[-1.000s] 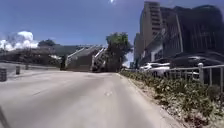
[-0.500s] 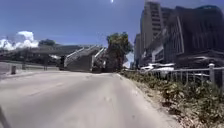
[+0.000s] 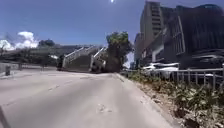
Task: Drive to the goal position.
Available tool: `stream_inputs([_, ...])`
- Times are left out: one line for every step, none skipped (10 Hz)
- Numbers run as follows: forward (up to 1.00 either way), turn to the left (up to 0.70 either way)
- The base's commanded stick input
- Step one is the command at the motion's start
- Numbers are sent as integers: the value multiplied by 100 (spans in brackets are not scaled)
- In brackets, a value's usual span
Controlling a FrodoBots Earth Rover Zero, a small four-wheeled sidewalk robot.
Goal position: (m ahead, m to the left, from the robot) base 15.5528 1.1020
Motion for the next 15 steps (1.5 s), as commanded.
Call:
stream_inputs([70,0])
stream_inputs([70,0])
stream_inputs([70,0])
stream_inputs([70,0])
stream_inputs([70,0])
stream_inputs([70,0])
stream_inputs([70,0])
stream_inputs([70,5])
stream_inputs([70,11])
stream_inputs([70,0])
stream_inputs([70,0])
stream_inputs([70,0])
stream_inputs([70,0])
stream_inputs([70,0])
stream_inputs([70,0])
